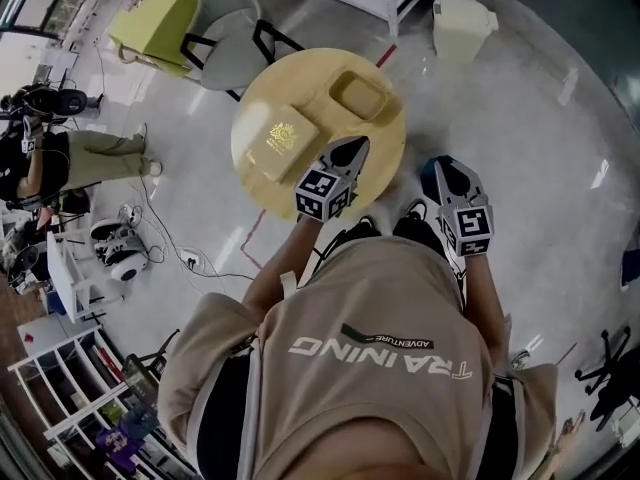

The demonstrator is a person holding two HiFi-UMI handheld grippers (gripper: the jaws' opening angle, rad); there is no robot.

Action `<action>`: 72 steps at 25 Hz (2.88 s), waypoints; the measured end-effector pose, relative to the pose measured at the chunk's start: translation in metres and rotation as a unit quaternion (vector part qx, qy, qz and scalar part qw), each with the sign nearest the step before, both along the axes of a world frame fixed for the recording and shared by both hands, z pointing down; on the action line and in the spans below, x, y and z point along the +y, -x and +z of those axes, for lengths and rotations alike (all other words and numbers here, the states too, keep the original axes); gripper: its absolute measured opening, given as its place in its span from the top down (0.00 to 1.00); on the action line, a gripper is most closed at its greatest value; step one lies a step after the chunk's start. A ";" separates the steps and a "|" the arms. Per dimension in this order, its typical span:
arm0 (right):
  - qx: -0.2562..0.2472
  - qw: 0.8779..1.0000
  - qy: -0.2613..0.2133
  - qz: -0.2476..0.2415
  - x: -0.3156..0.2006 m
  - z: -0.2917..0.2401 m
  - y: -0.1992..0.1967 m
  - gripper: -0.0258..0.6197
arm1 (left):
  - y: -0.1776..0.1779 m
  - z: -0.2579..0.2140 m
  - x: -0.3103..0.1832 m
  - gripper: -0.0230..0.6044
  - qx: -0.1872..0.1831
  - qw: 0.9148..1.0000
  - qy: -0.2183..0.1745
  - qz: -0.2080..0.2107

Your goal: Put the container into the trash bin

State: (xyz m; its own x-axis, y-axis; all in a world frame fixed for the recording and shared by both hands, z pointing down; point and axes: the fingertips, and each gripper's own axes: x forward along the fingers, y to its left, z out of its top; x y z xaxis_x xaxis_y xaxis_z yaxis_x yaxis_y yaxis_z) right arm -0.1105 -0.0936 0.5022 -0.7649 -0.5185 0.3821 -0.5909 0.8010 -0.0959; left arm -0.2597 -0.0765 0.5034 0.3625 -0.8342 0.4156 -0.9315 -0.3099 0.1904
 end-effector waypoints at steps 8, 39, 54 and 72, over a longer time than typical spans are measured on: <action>-0.002 0.999 0.010 -0.032 -0.032 0.014 -0.004 0.95 | 0.005 0.051 -0.045 0.96 -0.022 0.998 0.050 -0.029; 0.059 0.994 0.080 0.049 -0.063 0.065 -0.035 0.96 | 0.038 0.231 -0.115 0.81 -0.092 0.951 0.294 0.013; 0.070 0.994 0.069 0.038 -0.050 0.063 -0.031 0.95 | 0.036 0.197 -0.114 0.93 -0.106 0.964 0.243 0.011; 0.085 0.988 0.038 0.125 0.016 0.041 -0.047 0.95 | 0.007 0.143 -0.081 0.93 -0.058 0.980 0.180 0.066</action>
State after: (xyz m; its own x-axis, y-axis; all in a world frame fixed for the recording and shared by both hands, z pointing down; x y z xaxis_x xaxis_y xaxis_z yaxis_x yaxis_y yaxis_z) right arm -0.0639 -0.0781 0.5436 -0.5380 -0.6485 0.5386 -0.7825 0.6218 -0.0330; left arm -0.2670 -0.1576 0.6463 0.3912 -0.5755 0.7182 -0.9093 -0.3621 0.2052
